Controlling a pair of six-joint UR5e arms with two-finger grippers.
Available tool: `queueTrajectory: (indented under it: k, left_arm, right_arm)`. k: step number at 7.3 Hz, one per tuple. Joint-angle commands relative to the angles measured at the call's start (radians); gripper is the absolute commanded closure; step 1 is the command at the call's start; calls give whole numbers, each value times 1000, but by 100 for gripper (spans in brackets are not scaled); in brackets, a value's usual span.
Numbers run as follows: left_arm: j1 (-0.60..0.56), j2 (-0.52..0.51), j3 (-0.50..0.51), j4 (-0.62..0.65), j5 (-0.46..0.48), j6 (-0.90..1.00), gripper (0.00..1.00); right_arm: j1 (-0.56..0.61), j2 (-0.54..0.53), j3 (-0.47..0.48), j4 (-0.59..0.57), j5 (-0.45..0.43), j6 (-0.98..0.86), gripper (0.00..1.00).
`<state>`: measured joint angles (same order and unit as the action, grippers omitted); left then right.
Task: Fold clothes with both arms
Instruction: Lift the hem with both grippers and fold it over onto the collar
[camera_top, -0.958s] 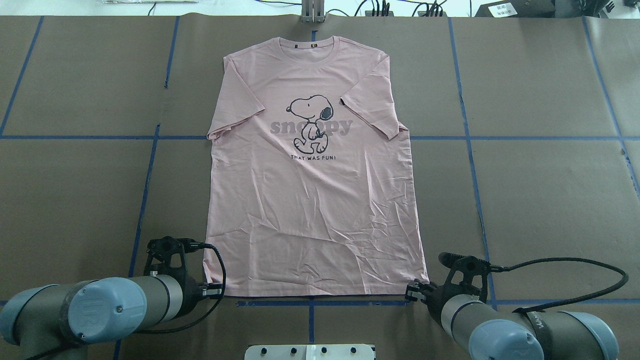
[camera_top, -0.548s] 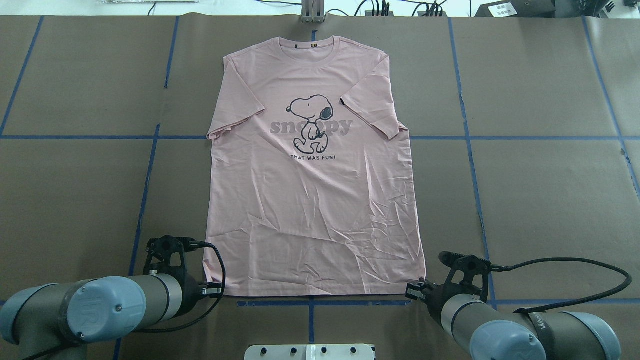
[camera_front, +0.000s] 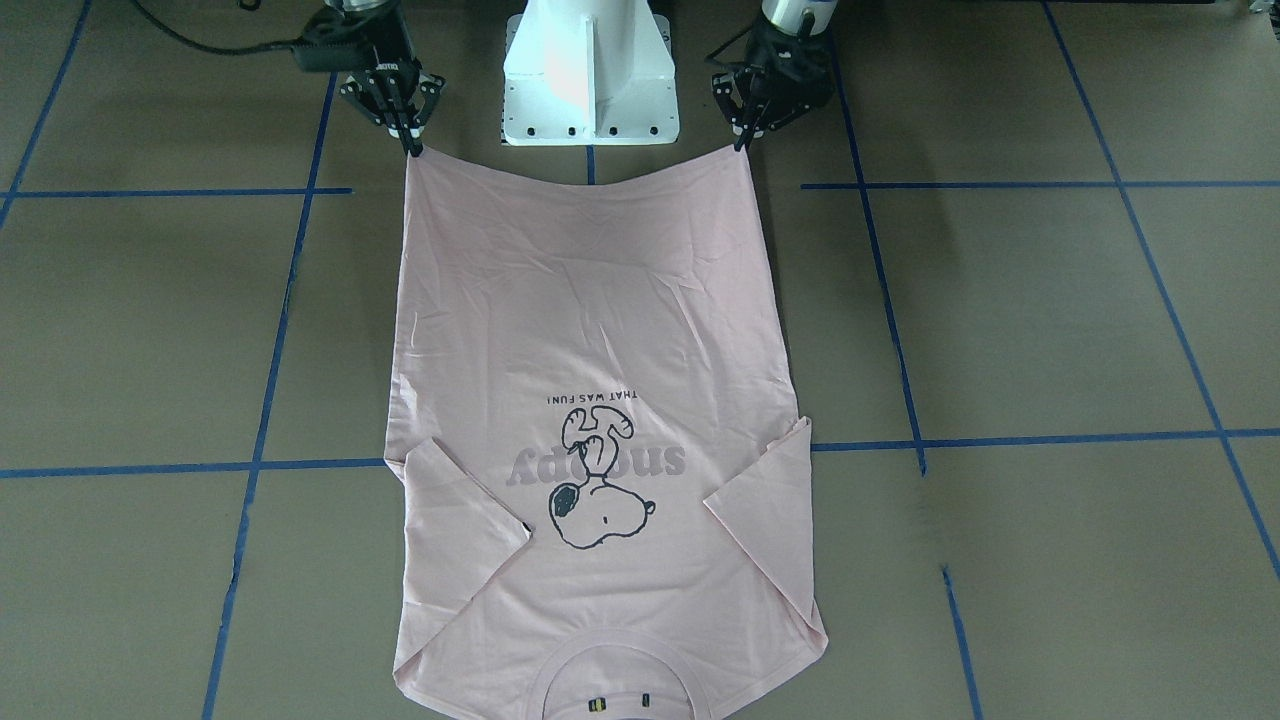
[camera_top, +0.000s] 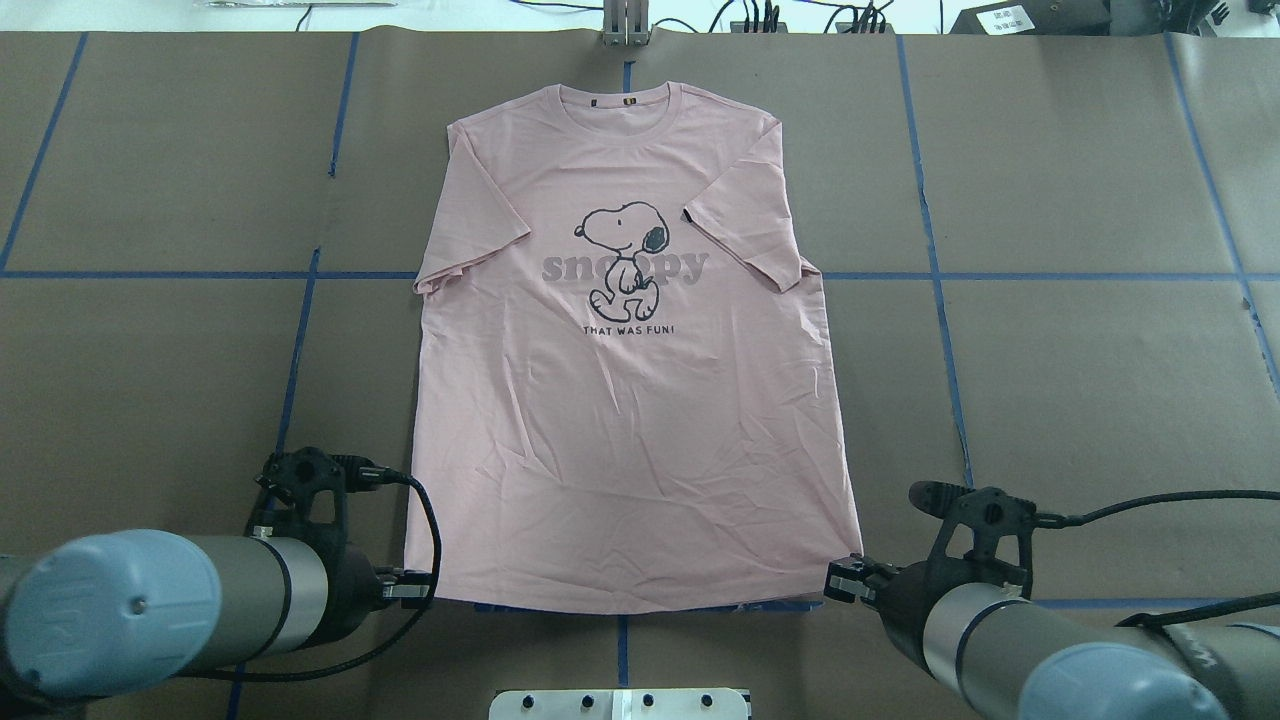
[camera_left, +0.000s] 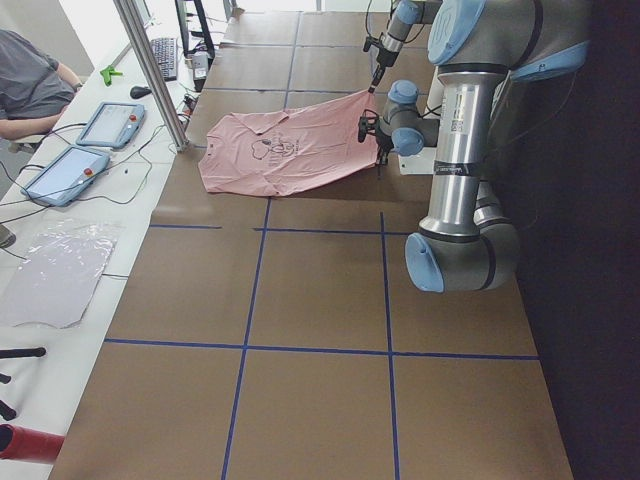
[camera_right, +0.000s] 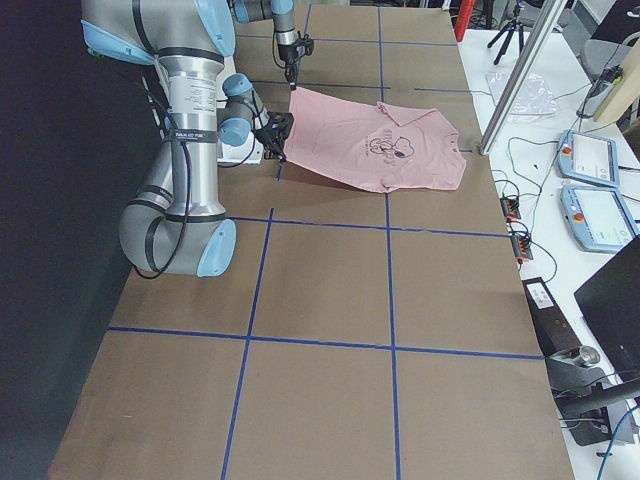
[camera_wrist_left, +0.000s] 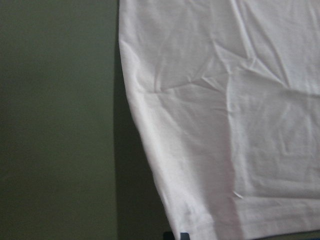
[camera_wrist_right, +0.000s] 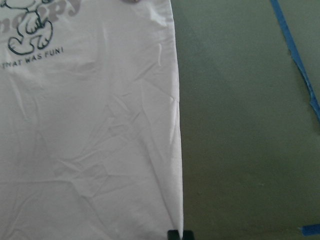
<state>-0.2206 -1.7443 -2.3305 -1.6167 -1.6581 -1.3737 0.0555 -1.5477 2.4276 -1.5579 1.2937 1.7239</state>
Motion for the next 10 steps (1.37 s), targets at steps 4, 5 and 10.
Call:
queueTrajectory:
  k: [4, 5, 10]
  left_arm:
    - [-228, -270, -69, 394, -187, 192, 100]
    - [-280, -277, 21, 339, -186, 234, 100]
    - [-492, -383, 409, 89, -150, 362, 100]
  right_arm:
    - [186, 372, 98, -451, 188, -148, 100]
    - [263, 430, -50, -441, 185, -179, 100]
    - [536, 486, -427, -122, 193, -392, 100]
